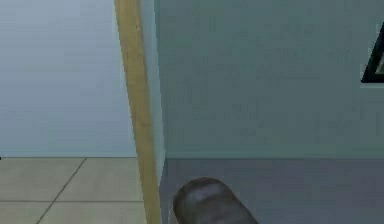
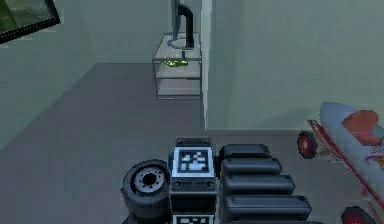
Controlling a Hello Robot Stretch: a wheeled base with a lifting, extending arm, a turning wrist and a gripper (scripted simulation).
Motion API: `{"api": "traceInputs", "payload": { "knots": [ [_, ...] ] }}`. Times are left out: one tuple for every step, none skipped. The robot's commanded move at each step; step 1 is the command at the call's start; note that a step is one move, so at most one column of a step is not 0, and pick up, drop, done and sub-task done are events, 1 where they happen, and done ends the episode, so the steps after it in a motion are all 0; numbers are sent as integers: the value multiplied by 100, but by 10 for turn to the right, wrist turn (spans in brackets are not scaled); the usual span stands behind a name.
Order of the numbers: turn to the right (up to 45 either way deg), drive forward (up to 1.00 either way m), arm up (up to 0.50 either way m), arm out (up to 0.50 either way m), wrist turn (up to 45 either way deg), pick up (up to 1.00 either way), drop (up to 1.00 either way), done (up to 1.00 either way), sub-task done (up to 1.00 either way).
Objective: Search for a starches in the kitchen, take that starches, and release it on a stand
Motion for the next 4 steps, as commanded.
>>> {"api": "traceInputs", "payload": {
  "knots": [
    [450,0,0,0,0,0,0,0,0],
    [60,0,0,0,0,0,0,0,0],
    [0,40,0,0,0,0,0,0,0],
    [-450,0,0,0,0,0,0,0,0]
  ]
}}
